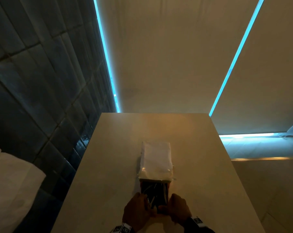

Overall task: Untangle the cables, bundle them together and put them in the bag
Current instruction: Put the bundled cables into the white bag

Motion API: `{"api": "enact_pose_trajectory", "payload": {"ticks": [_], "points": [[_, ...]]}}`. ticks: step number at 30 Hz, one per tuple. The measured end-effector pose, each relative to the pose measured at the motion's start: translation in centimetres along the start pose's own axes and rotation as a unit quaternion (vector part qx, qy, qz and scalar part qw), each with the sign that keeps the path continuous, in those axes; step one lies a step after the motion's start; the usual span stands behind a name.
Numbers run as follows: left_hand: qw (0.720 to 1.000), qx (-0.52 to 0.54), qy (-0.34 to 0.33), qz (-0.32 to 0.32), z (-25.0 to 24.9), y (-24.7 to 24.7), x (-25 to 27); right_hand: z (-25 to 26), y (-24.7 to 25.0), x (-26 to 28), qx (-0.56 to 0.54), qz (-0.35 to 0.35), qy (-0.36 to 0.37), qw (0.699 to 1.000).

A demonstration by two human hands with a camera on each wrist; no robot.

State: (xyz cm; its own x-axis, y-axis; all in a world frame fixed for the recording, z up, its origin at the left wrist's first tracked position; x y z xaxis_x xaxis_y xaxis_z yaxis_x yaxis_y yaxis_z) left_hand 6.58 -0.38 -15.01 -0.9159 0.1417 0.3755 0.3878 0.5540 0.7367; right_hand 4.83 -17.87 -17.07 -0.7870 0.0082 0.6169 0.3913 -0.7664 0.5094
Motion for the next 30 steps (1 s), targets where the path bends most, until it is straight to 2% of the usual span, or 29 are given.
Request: {"api": "enact_pose_trajectory", "payload": {"ticks": [2, 4, 11, 16, 20, 23, 30], "points": [[1.000, -0.006, 0.014, -0.004, 0.0, 0.1, -0.3, -0.5, -0.4, -0.4, -0.020, 0.027, -0.027, 0.999], [1.000, 0.001, 0.023, -0.006, 0.3, 0.0, -0.7, -0.4, -0.5, -0.6, -0.031, 0.030, -0.022, 0.999], [0.998, 0.052, 0.017, -0.022, 0.9, -0.1, -1.5, 0.1, 0.2, -1.3, -0.011, -0.024, -0.011, 1.000], [0.995, 0.072, 0.007, -0.065, 0.2, 1.0, -1.8, 0.3, 1.0, -1.6, -0.011, -0.079, -0.018, 0.997], [0.993, 0.078, -0.010, -0.092, -0.2, 1.5, -2.0, 0.4, 1.7, -1.3, -0.074, -0.133, -0.009, 0.988], [0.989, 0.103, -0.024, -0.106, -0.2, 1.9, -2.2, 0.1, 1.5, -1.5, -0.108, -0.145, -0.007, 0.984], [0.989, 0.104, -0.039, -0.094, -0.4, 1.6, -2.5, 0.0, 2.4, -1.6, -0.159, -0.178, 0.000, 0.971]]}}
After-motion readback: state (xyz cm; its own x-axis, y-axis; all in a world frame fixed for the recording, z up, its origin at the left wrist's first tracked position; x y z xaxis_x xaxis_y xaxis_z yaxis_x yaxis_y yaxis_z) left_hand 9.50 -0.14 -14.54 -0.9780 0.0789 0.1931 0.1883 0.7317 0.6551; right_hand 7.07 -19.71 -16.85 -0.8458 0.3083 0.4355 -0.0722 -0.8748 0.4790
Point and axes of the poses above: each hand's wrist, its own x-axis away from the middle knuckle, its own y-axis out of the back of the hand, z = x × y, the point moved 9 cm from there along -x, towards the middle knuckle, and after that the axes turned 4 degrees about y, right-handed, at the moved point
